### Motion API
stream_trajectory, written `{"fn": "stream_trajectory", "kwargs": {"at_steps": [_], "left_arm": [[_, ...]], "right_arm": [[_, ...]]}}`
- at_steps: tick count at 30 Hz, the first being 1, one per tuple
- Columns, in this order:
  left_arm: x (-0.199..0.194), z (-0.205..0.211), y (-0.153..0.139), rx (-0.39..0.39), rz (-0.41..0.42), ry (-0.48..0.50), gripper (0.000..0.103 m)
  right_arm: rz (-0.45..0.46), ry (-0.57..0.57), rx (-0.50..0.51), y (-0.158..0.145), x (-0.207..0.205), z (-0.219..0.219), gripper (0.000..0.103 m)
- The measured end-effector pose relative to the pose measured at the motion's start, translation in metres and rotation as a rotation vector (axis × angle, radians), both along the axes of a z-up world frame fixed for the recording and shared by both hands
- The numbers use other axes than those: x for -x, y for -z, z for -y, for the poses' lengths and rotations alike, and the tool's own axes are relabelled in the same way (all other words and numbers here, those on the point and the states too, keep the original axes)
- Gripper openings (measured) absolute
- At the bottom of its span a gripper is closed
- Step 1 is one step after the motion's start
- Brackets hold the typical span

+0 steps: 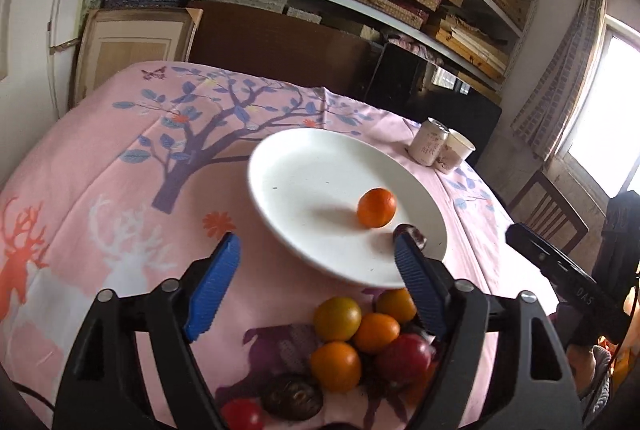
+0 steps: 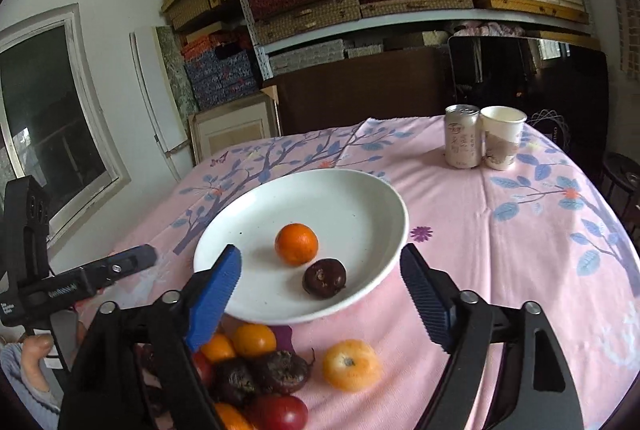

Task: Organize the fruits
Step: 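Lower the orange and dark plum onto the white plate and open both tools, then grasp the red tomato with the left tool while the right tool grasps the pale yellow fruit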

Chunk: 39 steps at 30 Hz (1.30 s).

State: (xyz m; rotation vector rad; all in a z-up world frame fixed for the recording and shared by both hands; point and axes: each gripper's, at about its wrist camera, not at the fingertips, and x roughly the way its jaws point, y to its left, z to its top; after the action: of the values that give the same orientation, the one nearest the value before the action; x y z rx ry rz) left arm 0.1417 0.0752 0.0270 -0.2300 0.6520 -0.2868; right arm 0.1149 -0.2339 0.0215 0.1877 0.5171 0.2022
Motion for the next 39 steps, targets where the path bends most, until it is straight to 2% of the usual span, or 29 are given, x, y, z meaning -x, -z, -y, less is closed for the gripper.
{"fn": "stream_trajectory", "kwargs": {"at_steps": [3, 5, 7, 9, 12, 17, 19, 20, 23, 24, 29, 31, 33, 36, 39], "left_arm": [[0.036, -0.021, 0.014, -0.032, 0.003, -0.053, 0.081], [0.052, -0.027, 0.026, -0.052, -0.035, -0.044, 0.081], [0.062, -0.025, 0.036, -0.106, -0.069, -0.037, 0.081], [0.067, -0.021, 0.042, -0.165, -0.095, -0.038, 0.081], [0.07, -0.022, 0.043, -0.177, -0.09, -0.035, 0.081], [0.063, -0.002, 0.056, -0.276, -0.159, 0.017, 0.081], [0.065, -0.002, 0.057, -0.281, -0.154, 0.021, 0.078], [0.064, -0.003, 0.058, -0.27, -0.162, 0.026, 0.072], [0.06, -0.004, 0.063, -0.226, -0.199, 0.062, 0.05], [0.061, -0.004, 0.063, -0.22, -0.194, 0.069, 0.047], [0.058, -0.005, 0.063, -0.199, -0.199, 0.085, 0.044], [0.057, -0.01, 0.063, -0.176, -0.207, 0.084, 0.04], [0.055, -0.013, 0.064, -0.171, -0.211, 0.071, 0.03], [0.055, -0.007, 0.064, -0.208, -0.208, 0.068, 0.028], [0.052, 0.009, 0.067, -0.321, -0.203, 0.067, 0.027]], "right_arm": [[-0.03, 0.023, 0.0, 0.012, 0.022, 0.011, 0.09], [-0.044, 0.023, -0.031, 0.016, 0.031, 0.018, 0.091], [-0.037, 0.027, -0.037, 0.016, 0.036, 0.019, 0.093], [-0.025, 0.038, -0.023, 0.015, 0.037, 0.019, 0.094], [-0.031, 0.042, -0.015, 0.017, 0.036, 0.017, 0.094], [-0.072, 0.045, -0.012, 0.021, 0.032, 0.016, 0.095], [-0.074, 0.045, -0.011, 0.021, 0.032, 0.016, 0.095], [-0.074, 0.046, -0.01, 0.021, 0.032, 0.016, 0.096], [-0.075, 0.047, -0.008, 0.021, 0.032, 0.016, 0.098], [-0.074, 0.049, -0.008, 0.021, 0.032, 0.016, 0.098], [-0.078, 0.051, -0.01, 0.022, 0.031, 0.017, 0.099], [-0.083, 0.051, -0.009, 0.023, 0.031, 0.018, 0.099], [-0.093, 0.05, -0.005, 0.025, 0.03, 0.017, 0.099], [-0.113, 0.049, 0.0, 0.028, 0.026, 0.016, 0.099], [-0.134, 0.042, 0.005, 0.032, 0.024, 0.015, 0.099]]}}
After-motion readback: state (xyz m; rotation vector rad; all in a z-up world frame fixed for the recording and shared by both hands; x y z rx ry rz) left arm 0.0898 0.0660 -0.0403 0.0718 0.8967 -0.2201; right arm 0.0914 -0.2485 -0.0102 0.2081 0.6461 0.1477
